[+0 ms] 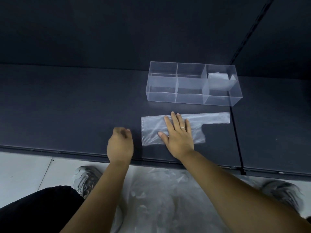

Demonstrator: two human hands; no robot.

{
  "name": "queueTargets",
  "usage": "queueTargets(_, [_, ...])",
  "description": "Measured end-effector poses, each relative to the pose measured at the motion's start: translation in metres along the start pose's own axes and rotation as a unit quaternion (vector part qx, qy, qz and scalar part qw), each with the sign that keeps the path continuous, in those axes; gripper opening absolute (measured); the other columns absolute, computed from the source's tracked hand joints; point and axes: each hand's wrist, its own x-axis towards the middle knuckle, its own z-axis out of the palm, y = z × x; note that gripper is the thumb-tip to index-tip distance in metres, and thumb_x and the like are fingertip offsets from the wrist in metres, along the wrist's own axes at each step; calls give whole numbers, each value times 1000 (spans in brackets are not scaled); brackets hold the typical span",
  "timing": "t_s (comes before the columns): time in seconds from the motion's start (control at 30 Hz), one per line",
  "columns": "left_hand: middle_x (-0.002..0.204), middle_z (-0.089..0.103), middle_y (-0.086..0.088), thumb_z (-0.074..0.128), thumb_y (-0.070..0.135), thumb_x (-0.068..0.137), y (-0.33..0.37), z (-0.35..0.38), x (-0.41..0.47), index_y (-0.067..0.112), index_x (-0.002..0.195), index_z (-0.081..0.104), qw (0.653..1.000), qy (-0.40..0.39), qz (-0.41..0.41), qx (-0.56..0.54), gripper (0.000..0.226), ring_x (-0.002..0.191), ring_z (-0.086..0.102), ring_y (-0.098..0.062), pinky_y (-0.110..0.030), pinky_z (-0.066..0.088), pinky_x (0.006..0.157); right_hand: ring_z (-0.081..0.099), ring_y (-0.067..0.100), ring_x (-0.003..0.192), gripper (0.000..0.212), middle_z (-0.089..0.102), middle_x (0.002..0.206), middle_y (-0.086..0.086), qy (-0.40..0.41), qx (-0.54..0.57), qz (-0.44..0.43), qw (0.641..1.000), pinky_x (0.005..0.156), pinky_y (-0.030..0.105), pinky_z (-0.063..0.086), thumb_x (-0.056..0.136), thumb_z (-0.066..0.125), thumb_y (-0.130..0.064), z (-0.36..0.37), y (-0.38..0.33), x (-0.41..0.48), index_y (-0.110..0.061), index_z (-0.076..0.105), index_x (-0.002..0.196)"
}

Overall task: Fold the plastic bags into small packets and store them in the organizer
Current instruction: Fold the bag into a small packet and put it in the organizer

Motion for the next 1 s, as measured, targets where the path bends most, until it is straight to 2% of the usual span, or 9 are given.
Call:
queueTargets(0.07, [100, 67, -14, 50, 10, 93, 16, 8, -11, 8, 112, 60, 983, 94, 155, 29, 21, 95, 60, -33, -35, 43, 78, -16, 21, 147, 69, -11, 161, 2, -11, -5, 4, 1000, 118, 44, -13, 95, 12, -61, -1, -1, 0, -27, -1, 153])
queueTargets(0.17, [135, 52, -18, 51, -1, 89, 39, 43, -23, 2, 132, 51, 924, -40, 363, 115, 44, 126, 47, -33, -36, 33, 107, -17, 21, 147, 65, -14, 161, 3, -18, -13, 2, 1000, 118, 44, -13, 98, 12, -54, -3, -1, 2, -25, -3, 153])
queueTargets(0.23, [158, 19, -11, 37, 16, 101, 34, 64, -17, 6, 150, 22, 907, -100, 357, 199, 52, 147, 12, -23, -33, 4, 120, -14, 20, 147, 59, -10, 161, 4, 2, 7, -2, 1000, 118, 41, -13, 101, 17, -45, -5, 1, -1, -23, 2, 154])
queueTargets(0.3, [161, -3, -5, 21, 38, 103, 16, 77, -7, 11, 153, 2, 899, -107, 323, 277, 59, 148, -7, -17, -33, -10, 118, -11, 19, 148, 58, -7, 162, 5, 10, 16, -3, 1000, 117, 40, -14, 103, 20, -43, -5, 11, -6, -21, 3, 154])
queueTargets(0.6, [161, -10, -4, -12, 67, 82, -10, 66, 12, 17, 151, -11, 849, -116, 358, 372, 85, 145, -17, -17, -40, -17, 116, 3, 25, 148, 61, 8, 161, 9, 54, -16, 124, 991, 118, 45, -4, 100, 35, -40, -28, 110, -39, -18, 14, 153])
queueTargets(0.73, [159, 16, -13, 17, 62, 93, 4, 55, -3, 7, 151, 18, 849, -67, 423, 309, 80, 147, 12, -29, -48, 2, 119, 47, 34, 121, 46, 49, 132, 12, 140, 38, 39, 989, 99, 47, 35, 84, 70, -25, -45, 112, -54, -12, 55, 125])
queueTargets(0.8, [152, 34, -14, 31, 56, 93, 10, 59, -20, 3, 145, 35, 837, -86, 487, 233, 74, 143, 27, -30, -45, 12, 119, 56, 28, 99, 33, 56, 110, 4, 110, 51, -37, 992, 81, 38, 39, 77, 77, -25, -46, 105, -62, -15, 64, 105])
queueTargets(0.9, [156, 27, -12, 42, 54, 92, 11, 69, -42, 5, 148, 28, 820, -171, 504, 211, 76, 145, 20, -25, -36, 6, 120, 58, 28, 85, 17, 59, 93, 4, 87, 78, -44, 992, 75, 34, 40, 75, 79, -14, -43, 98, -68, -11, 69, 89])
queueTargets(1.0, [160, 11, -3, 49, 57, 90, 6, 79, -46, 12, 152, 14, 844, -200, 448, 219, 84, 147, 5, -16, -26, -9, 118, 56, 29, 85, 3, 59, 88, 7, 73, 119, -6, 990, 79, 39, 46, 83, 70, -5, -50, 92, -59, -8, 68, 81])
